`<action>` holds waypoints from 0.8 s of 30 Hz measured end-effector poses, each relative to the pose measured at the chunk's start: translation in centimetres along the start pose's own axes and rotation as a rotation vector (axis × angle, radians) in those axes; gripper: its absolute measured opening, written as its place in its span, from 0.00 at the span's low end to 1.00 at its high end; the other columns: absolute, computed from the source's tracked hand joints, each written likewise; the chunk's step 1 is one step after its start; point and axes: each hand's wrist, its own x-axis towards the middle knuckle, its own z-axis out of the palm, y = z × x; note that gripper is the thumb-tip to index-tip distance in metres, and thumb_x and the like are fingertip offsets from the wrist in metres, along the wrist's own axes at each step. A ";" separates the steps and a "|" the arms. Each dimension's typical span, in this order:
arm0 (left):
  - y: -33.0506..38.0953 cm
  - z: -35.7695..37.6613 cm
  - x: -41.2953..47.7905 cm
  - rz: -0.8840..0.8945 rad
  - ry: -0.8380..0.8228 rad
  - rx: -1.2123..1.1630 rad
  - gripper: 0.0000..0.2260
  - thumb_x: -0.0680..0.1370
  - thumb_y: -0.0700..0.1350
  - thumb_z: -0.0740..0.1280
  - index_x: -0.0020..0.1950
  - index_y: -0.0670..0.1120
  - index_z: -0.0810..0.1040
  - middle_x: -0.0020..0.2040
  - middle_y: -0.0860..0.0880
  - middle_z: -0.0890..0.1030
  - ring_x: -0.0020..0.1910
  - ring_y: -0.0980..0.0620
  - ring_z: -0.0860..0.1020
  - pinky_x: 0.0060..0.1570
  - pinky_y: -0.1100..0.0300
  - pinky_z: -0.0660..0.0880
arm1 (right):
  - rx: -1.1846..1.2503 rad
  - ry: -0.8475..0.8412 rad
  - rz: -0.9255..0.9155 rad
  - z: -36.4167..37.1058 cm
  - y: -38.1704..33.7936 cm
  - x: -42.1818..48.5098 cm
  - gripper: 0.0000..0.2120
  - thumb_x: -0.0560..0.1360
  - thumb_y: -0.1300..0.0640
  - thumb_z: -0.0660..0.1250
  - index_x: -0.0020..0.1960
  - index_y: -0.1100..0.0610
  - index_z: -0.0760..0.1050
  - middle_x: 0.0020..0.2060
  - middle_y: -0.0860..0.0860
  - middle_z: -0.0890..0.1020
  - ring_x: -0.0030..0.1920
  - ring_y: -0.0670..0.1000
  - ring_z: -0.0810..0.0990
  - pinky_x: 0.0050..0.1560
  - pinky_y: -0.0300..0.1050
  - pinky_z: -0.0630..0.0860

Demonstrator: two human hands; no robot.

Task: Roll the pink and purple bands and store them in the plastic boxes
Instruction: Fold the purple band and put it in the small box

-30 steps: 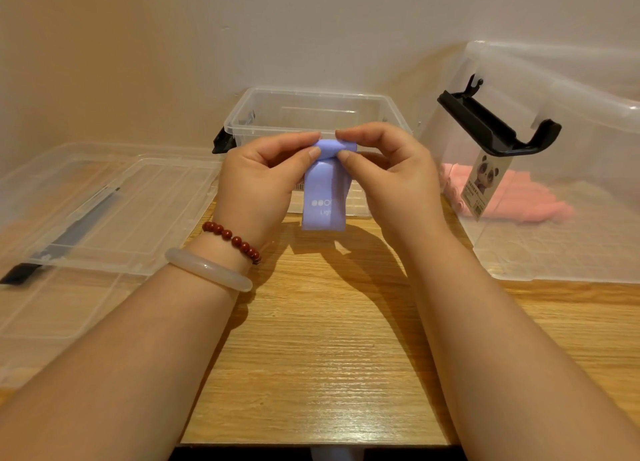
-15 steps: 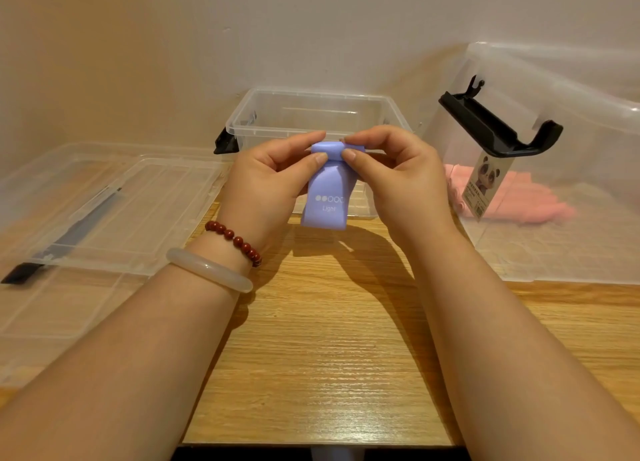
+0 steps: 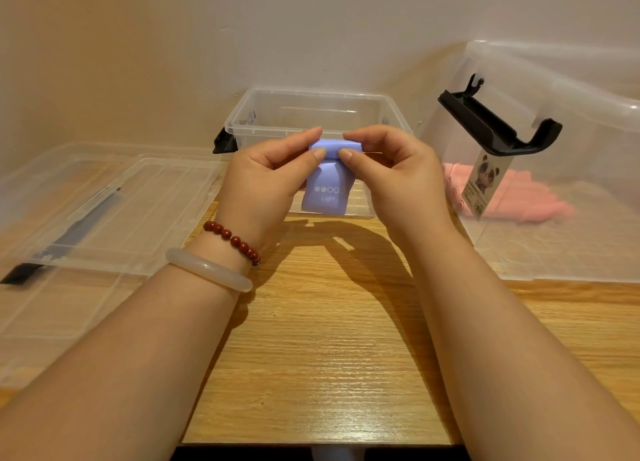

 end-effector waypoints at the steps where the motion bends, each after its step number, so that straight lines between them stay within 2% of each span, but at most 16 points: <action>1: 0.0 0.0 0.0 -0.005 0.001 -0.006 0.11 0.76 0.37 0.70 0.54 0.52 0.82 0.49 0.52 0.84 0.47 0.57 0.83 0.44 0.64 0.77 | -0.004 -0.002 -0.003 0.0 0.0 0.0 0.08 0.72 0.61 0.73 0.46 0.48 0.81 0.38 0.40 0.82 0.44 0.48 0.82 0.47 0.44 0.79; 5: 0.0 0.1 0.1 -0.001 0.008 -0.004 0.13 0.76 0.36 0.69 0.57 0.51 0.79 0.47 0.54 0.84 0.46 0.57 0.83 0.45 0.64 0.78 | -0.015 -0.008 0.005 0.0 0.0 -0.1 0.08 0.73 0.63 0.72 0.48 0.52 0.81 0.42 0.47 0.84 0.46 0.48 0.83 0.48 0.45 0.80; 9: -0.1 0.0 0.2 0.029 0.024 0.016 0.12 0.76 0.35 0.69 0.50 0.52 0.82 0.42 0.57 0.85 0.44 0.57 0.83 0.43 0.65 0.78 | -0.013 -0.013 0.020 0.2 -0.1 -0.2 0.09 0.73 0.61 0.73 0.49 0.49 0.80 0.43 0.47 0.83 0.47 0.49 0.84 0.48 0.45 0.80; 12: -0.1 -0.1 0.2 0.041 0.014 0.016 0.12 0.76 0.35 0.68 0.50 0.52 0.82 0.44 0.56 0.85 0.47 0.56 0.83 0.45 0.63 0.78 | 0.015 -0.018 0.073 0.2 -0.1 -0.2 0.08 0.73 0.55 0.72 0.51 0.49 0.80 0.45 0.51 0.84 0.48 0.50 0.84 0.50 0.52 0.82; 16: -0.2 -0.1 0.2 0.024 -0.014 0.015 0.12 0.76 0.34 0.68 0.51 0.51 0.82 0.46 0.54 0.85 0.48 0.54 0.83 0.46 0.61 0.79 | 0.013 0.006 0.059 0.1 0.1 -0.2 0.06 0.73 0.57 0.71 0.50 0.53 0.82 0.44 0.55 0.85 0.48 0.54 0.84 0.51 0.58 0.81; 20: -0.2 -0.1 0.1 -0.018 -0.018 -0.001 0.11 0.76 0.36 0.69 0.52 0.51 0.82 0.48 0.52 0.85 0.50 0.53 0.83 0.48 0.60 0.79 | 0.026 0.005 0.042 0.1 0.2 0.0 0.06 0.71 0.58 0.72 0.47 0.49 0.82 0.42 0.52 0.85 0.47 0.53 0.84 0.52 0.56 0.81; 24: -0.3 -0.2 0.2 0.011 0.002 0.048 0.10 0.75 0.37 0.70 0.49 0.52 0.83 0.47 0.53 0.85 0.49 0.53 0.83 0.48 0.60 0.79 | 0.024 -0.022 0.026 0.0 0.1 0.0 0.09 0.74 0.63 0.72 0.48 0.49 0.82 0.40 0.46 0.84 0.46 0.49 0.84 0.50 0.49 0.81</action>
